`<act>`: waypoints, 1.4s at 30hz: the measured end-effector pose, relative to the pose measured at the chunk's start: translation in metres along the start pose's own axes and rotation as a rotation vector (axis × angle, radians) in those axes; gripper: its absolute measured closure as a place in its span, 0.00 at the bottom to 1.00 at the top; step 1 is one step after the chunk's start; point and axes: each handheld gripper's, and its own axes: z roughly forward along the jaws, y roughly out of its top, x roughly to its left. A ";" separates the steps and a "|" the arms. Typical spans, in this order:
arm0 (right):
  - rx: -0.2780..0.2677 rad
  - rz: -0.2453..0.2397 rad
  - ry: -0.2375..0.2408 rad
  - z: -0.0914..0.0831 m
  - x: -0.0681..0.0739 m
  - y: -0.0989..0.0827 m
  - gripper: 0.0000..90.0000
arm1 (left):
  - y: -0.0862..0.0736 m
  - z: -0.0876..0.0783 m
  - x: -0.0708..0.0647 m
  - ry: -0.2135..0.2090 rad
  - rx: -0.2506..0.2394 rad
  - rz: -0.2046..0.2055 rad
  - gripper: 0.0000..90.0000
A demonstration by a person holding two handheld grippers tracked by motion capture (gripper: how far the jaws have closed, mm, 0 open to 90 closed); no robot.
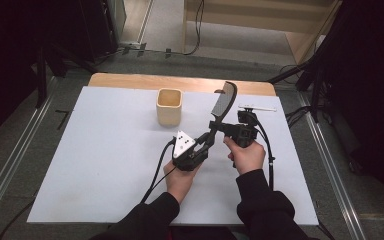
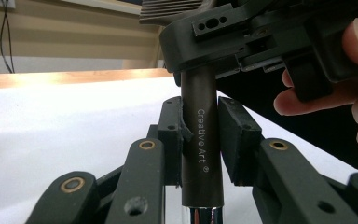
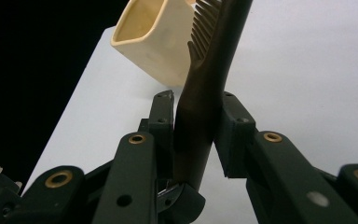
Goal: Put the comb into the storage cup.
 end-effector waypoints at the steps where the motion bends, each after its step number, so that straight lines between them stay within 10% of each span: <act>1: 0.001 0.001 0.002 0.000 0.000 0.000 0.77 | 0.000 0.000 0.000 -0.003 0.001 -0.002 0.80; 25: 0.000 -0.010 -0.050 0.000 -0.012 0.000 0.78 | 0.004 -0.006 0.010 -0.056 0.083 -0.080 0.59; 42: -0.003 -0.039 -0.103 -0.001 -0.021 0.000 0.78 | 0.003 -0.005 0.016 -0.112 0.239 -0.122 0.48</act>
